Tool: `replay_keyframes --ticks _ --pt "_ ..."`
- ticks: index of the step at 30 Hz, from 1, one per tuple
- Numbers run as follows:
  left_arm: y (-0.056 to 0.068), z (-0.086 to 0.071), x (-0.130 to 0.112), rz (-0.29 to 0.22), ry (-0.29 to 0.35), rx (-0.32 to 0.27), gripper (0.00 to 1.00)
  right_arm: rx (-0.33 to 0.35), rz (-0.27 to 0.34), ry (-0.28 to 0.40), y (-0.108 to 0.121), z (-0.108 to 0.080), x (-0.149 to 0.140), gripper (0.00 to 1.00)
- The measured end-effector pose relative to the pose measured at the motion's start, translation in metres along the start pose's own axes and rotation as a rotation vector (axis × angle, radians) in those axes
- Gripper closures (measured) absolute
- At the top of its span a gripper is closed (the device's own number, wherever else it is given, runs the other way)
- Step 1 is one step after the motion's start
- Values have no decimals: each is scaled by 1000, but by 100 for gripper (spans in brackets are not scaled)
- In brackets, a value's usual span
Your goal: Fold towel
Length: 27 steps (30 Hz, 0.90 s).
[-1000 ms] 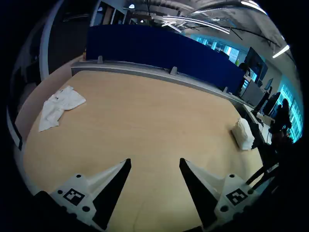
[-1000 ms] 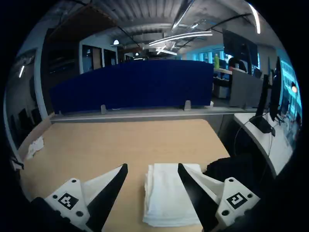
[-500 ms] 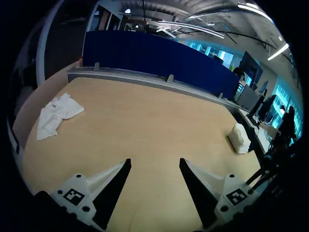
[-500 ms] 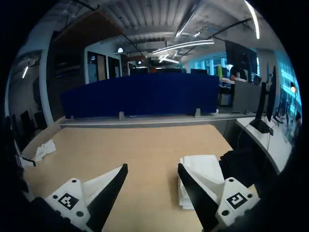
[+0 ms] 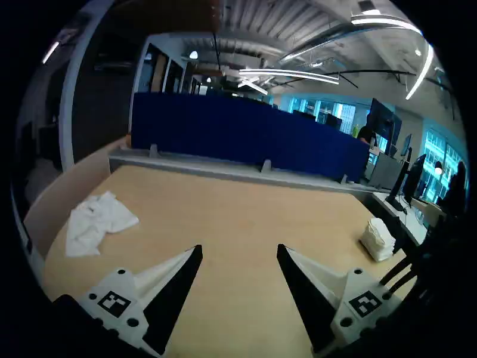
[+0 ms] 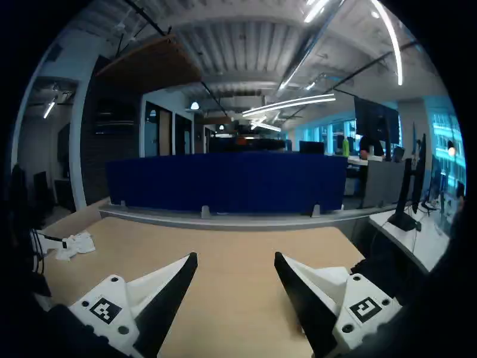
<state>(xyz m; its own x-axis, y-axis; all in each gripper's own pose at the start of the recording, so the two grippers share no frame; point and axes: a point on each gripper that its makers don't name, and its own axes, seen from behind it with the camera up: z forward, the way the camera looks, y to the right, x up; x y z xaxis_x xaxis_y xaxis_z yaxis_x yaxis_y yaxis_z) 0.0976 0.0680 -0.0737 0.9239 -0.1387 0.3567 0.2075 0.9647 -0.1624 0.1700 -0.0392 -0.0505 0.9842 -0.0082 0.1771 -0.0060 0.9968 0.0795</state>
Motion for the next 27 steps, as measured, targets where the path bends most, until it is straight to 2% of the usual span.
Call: replay_keyframes --ticks 5,8,17,27 --pt "-7 -2 48 80 171 42 7 -7 -35 48 -19 0 9 0" --pt "-6 -3 65 98 232 46 7 -6 -47 53 -27 1 9 0" --pt "-17 0 75 87 278 60 7 -25 -28 41 -31 3 9 0" --pt "-25 1 74 121 310 89 7 9 11 11 -45 11 12 0"
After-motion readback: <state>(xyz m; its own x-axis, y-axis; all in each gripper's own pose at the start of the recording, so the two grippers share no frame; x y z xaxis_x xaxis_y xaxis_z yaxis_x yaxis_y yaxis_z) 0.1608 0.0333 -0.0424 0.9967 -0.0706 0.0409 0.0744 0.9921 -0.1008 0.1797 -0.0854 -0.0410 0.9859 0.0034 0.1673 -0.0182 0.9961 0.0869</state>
